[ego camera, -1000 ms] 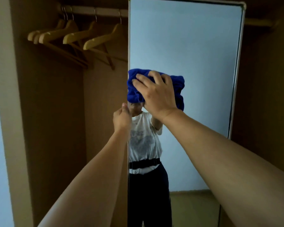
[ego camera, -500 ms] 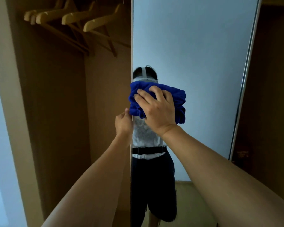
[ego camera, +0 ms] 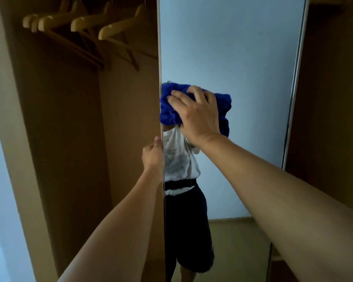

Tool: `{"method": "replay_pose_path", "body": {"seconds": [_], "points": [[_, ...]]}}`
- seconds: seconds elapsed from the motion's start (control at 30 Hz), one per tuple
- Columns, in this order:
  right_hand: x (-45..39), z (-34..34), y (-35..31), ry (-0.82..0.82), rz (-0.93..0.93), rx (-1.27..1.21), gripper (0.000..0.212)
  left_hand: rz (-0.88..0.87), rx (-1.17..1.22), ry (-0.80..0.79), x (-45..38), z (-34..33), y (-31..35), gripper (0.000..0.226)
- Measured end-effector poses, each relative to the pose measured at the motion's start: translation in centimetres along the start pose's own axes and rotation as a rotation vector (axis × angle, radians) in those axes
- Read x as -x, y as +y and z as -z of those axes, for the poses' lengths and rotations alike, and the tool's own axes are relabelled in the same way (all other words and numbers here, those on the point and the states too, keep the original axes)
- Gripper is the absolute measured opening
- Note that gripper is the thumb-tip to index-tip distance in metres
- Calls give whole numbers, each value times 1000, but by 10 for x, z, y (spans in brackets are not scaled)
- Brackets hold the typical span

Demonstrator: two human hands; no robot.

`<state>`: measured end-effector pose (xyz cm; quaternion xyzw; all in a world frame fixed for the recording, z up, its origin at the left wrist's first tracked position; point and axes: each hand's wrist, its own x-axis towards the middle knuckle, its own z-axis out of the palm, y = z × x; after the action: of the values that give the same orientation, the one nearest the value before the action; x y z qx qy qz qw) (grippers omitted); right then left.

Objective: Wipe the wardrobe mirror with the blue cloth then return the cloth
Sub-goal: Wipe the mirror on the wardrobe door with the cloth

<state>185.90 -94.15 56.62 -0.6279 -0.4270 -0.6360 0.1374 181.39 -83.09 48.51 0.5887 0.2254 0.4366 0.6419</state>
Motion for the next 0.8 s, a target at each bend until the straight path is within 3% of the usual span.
{"method": "replay_pose_path", "body": {"seconds": [0.07, 0.13, 0.33, 0.57, 0.8], "points": [[-7, 4, 0, -35, -24, -30, 58, 27, -14, 5, 2, 3, -2, 58], [-1, 2, -4, -25, -41, -33, 58, 13, -26, -5, 6, 4, -2, 51], [55, -20, -21, 94, 16, 3, 36, -62, 8, -61, 5, 8, -7, 41], [94, -23, -35, 44, 1, -27, 33, -45, 75, -79, 7, 7, -7, 36], [86, -14, -28, -6, 119, -25, 34, 9, -12, -131, 10, 16, -27, 41]]}}
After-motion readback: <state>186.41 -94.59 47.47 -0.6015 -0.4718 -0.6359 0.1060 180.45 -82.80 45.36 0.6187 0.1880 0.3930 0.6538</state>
